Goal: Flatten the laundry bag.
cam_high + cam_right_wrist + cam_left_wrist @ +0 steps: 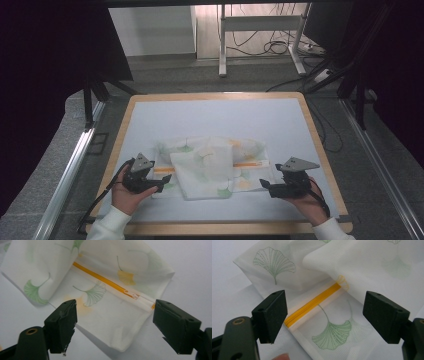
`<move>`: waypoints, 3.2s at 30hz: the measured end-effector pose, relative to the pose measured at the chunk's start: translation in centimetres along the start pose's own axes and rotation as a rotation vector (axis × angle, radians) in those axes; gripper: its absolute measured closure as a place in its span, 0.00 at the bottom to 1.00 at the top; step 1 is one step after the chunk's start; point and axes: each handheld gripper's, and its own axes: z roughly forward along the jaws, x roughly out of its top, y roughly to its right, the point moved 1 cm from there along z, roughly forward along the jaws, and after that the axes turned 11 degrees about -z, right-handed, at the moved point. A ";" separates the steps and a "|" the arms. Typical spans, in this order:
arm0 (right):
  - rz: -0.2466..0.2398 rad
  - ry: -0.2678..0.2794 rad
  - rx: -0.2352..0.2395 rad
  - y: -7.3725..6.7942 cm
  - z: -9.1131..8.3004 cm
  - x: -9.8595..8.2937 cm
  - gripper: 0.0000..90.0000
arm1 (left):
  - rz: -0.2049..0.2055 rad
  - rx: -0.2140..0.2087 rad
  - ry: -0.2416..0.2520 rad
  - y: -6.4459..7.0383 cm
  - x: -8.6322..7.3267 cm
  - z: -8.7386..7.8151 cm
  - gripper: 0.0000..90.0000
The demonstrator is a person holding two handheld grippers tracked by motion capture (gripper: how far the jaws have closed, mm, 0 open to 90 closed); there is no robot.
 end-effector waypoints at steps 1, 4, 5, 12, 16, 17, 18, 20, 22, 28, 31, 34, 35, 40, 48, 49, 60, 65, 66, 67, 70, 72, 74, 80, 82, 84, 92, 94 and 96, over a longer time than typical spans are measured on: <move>-0.010 0.001 0.010 -0.2 -0.1 0.2 0.25 | 0.001 -0.007 -0.002 0.1 0.0 0.0 0.24; -0.027 -0.006 0.030 -0.5 0.4 0.4 0.27 | 0.010 -0.006 0.001 0.2 -0.1 -0.3 0.24; -0.029 -0.012 0.037 -0.6 0.6 0.4 0.27 | 0.010 -0.004 0.002 0.2 -0.2 -0.3 0.24; -0.046 -0.028 0.073 -1.0 1.4 0.3 0.30 | 0.015 0.000 -0.011 0.3 -0.5 -0.1 0.24; -0.058 -0.028 0.091 -1.2 1.6 0.5 0.31 | 0.004 0.006 -0.010 0.2 -0.6 -0.2 0.25; -0.060 -0.025 0.094 -1.3 1.6 0.5 0.32 | 0.001 0.003 -0.009 0.3 -0.6 -0.2 0.25; -0.060 -0.025 0.094 -1.3 1.6 0.5 0.32 | 0.001 0.003 -0.009 0.3 -0.6 -0.2 0.25; -0.062 -0.023 0.098 -1.5 1.6 0.6 0.32 | 0.000 0.000 -0.013 0.3 -0.6 -0.2 0.25; -0.068 -0.024 0.107 -1.7 1.8 0.8 0.33 | 0.000 -0.002 -0.016 0.3 -0.6 -0.1 0.25; -0.085 -0.029 0.141 -2.8 2.8 1.3 0.33 | -0.006 -0.015 -0.010 0.6 -0.4 -0.1 0.25; -0.091 -0.034 0.154 -3.3 3.4 1.6 0.34 | -0.017 -0.032 -0.020 0.4 -0.2 0.3 0.26; -0.094 -0.036 0.164 -3.6 3.8 1.9 0.34 | -0.018 -0.046 -0.024 0.5 -0.2 0.4 0.27; -0.101 -0.037 0.171 -3.9 4.3 2.2 0.34 | -0.005 -0.043 -0.028 0.6 -0.2 0.5 0.27; -0.107 -0.033 0.186 -4.4 5.1 2.8 0.36 | 0.017 -0.050 -0.040 1.1 -0.2 0.7 0.27; -0.071 -0.022 0.208 -4.2 6.7 4.0 0.39 | 0.014 -0.093 -0.078 2.7 0.1 2.3 0.28; -0.074 -0.021 0.208 -4.2 6.9 4.2 0.39 | 0.017 -0.092 -0.083 2.8 0.2 2.5 0.28; -0.113 -0.062 0.241 -5.3 8.5 4.4 0.50 | 0.037 -0.108 -0.122 3.3 0.3 3.5 0.33; -0.107 -0.062 0.240 -5.3 8.5 4.3 0.60 | 0.044 -0.109 -0.125 3.2 0.2 3.4 0.33; -0.107 -0.062 0.240 -5.3 8.5 4.3 0.60 | 0.044 -0.109 -0.125 3.2 0.2 3.4 0.33; -0.107 -0.070 0.244 -5.3 8.6 4.3 0.67 | 0.051 -0.108 -0.126 3.2 0.1 3.3 0.33; -0.116 -0.089 0.244 -5.4 8.8 4.3 0.81 | 0.052 -0.108 -0.123 3.1 0.1 3.2 0.33; -0.126 -0.094 0.242 -5.4 8.9 4.3 0.85 | 0.050 -0.107 -0.120 3.0 0.0 3.0 0.33; -0.126 -0.093 0.245 -5.4 8.8 4.5 0.96 | 0.045 -0.106 -0.117 2.8 -0.1 2.9 0.33; -0.154 -0.070 0.245 -5.4 8.4 4.9 0.98 | 0.038 -0.105 -0.118 2.4 -0.2 2.5 0.33; -0.161 -0.044 0.244 -5.3 7.8 5.4 0.98 | 0.037 -0.106 -0.128 2.4 -0.5 2.3 0.33; -0.164 -0.023 0.238 -5.2 7.4 5.9 0.98 | 0.034 -0.105 -0.135 2.2 -0.7 2.2 0.34; -0.139 0.059 0.199 -4.1 6.3 8.0 0.98 | 0.034 -0.106 -0.164 2.1 -1.4 2.4 0.37; -0.133 0.087 0.197 -3.6 6.1 9.2 0.98 | 0.048 -0.102 -0.195 2.0 -1.6 3.0 0.38; -0.138 0.091 0.194 -3.5 6.1 9.6 0.98 | 0.054 -0.101 -0.207 1.9 -1.7 3.2 0.37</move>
